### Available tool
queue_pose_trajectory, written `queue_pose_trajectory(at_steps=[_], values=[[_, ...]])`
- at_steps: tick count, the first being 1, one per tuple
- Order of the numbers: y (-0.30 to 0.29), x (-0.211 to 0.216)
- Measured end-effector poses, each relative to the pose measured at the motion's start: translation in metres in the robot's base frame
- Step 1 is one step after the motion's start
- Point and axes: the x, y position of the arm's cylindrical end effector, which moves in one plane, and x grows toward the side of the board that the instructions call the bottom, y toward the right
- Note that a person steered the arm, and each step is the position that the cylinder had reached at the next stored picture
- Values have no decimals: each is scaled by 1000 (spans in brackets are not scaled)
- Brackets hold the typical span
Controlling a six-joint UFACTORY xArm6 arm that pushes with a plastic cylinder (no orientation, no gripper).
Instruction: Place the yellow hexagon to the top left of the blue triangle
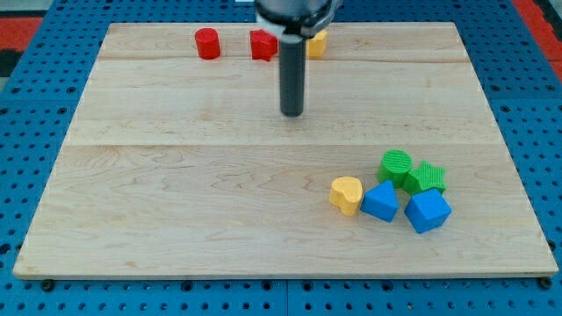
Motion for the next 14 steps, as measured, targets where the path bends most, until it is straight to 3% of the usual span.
queue_pose_trajectory(at_steps=[1, 3, 4, 5, 7, 9, 11, 13, 14], values=[[30, -59], [112, -135], [65, -157], [25, -152], [19, -83], [0, -100], [0, -34], [-74, -46], [-87, -14]])
